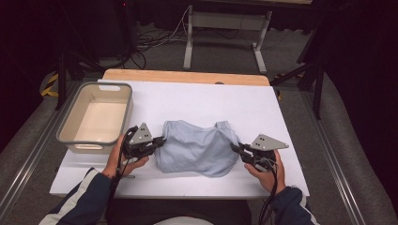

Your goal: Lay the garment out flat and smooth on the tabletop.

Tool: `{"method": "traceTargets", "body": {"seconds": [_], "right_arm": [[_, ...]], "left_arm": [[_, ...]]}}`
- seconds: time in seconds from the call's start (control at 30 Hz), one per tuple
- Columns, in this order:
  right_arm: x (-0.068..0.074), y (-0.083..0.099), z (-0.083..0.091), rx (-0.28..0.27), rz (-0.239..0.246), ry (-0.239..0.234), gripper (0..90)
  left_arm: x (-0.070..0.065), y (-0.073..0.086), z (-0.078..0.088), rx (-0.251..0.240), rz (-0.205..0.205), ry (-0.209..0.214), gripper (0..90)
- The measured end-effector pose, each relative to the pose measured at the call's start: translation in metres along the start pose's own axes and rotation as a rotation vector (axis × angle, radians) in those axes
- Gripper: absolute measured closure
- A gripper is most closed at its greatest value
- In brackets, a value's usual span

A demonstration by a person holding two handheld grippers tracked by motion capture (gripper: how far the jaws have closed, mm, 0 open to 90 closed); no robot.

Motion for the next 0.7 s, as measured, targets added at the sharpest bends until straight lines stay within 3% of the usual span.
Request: {"method": "traceTargets", "body": {"seconds": [0.1, 0.23, 0.33, 0.57, 0.7], "right_arm": [[0.003, 0.01, -0.001, 0.03, -0.008, -0.018, 82.4], [0.008, 0.024, -0.006, 0.106, -0.014, -0.069, 80.8], [0.012, 0.032, -0.01, 0.165, 0.029, -0.076, 80.6], [0.01, 0.038, -0.016, 0.163, 0.024, -0.066, 78.4], [0.008, 0.035, -0.015, 0.14, -0.001, -0.089, 62.4]], "left_arm": [[-0.005, 0.014, -0.004, 0.034, 0.034, 0.036, 85.3], [-0.014, 0.029, -0.012, 0.095, 0.032, 0.077, 85.2], [-0.015, 0.034, -0.016, 0.112, 0.035, 0.083, 84.9], [-0.01, 0.035, -0.019, 0.102, 0.061, 0.095, 83.5], [-0.006, 0.033, -0.02, 0.088, 0.076, 0.079, 80.7]]}}
Point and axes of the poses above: each handheld gripper's, and its own axes: z roughly backward along the jaws, y roughly out of its underside, x roughly to its left, the point moved 4 cm from there along -z, roughly forward along the jaws, and after that the axes turned 11 degrees about -x, right-handed, at the moved point
